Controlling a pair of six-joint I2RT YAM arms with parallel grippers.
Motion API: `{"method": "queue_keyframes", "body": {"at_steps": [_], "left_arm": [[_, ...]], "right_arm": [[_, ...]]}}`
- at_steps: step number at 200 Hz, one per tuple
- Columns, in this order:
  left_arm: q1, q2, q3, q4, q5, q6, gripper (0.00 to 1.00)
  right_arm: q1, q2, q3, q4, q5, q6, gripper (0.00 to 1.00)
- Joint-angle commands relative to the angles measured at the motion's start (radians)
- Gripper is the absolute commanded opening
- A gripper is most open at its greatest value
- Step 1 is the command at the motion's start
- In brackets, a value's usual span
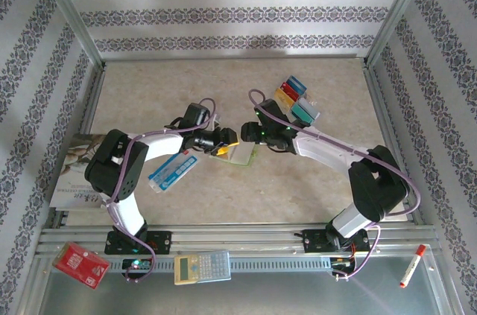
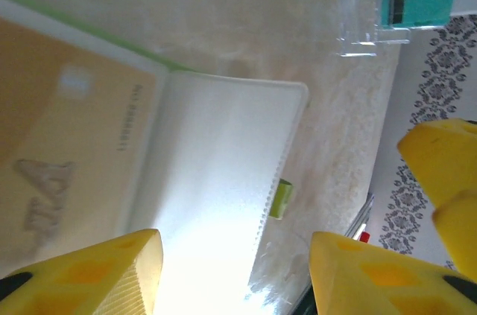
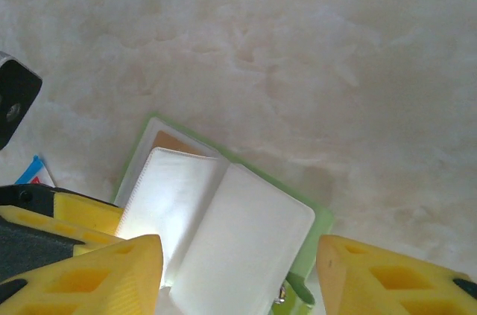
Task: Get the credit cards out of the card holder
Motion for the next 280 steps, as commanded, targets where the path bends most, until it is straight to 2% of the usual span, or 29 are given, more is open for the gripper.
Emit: {"method": "queue_keyframes", "body": {"at_steps": [1,31,91,123,162,241,266,280], "left_arm": [[-0.032,0.022,0.034,0.079,0.021,-0.022,0.58],[-0.064,0.076,0.041,0.107,0.008,-0.045,0.62],[-0.074,0.111,0.069,-0.004,-0.055,-0.002,0.62],[-0.07,0.04,0.092,-0.072,-0.064,0.038,0.62],[-0.031,-0.058,0.107,-0.196,-0.158,0.112,0.65],[0.124,-0.185,-0.049,-0.217,-0.271,0.088,0.68],[0.138,-0.189,-0.068,-0.208,-0.253,0.083,0.67],[0.137,-0.174,-0.078,-0.16,-0.185,0.064,0.67]], "right_arm": [[-0.022,-0.059,-0.022,0.013,0.023,0.015,0.58],[-0.054,-0.11,-0.054,0.017,0.049,0.027,0.58],[-0.077,-0.145,-0.087,0.018,0.051,0.035,0.58],[-0.077,-0.142,-0.084,0.02,0.032,0.042,0.58],[-0.073,-0.116,-0.072,0.048,-0.041,0.08,0.57],[0.122,0.072,0.116,-0.008,-0.008,0.062,0.53],[0.165,0.13,0.174,-0.035,0.003,0.063,0.51],[0.171,0.137,0.18,-0.028,0.008,0.073,0.51]]}}
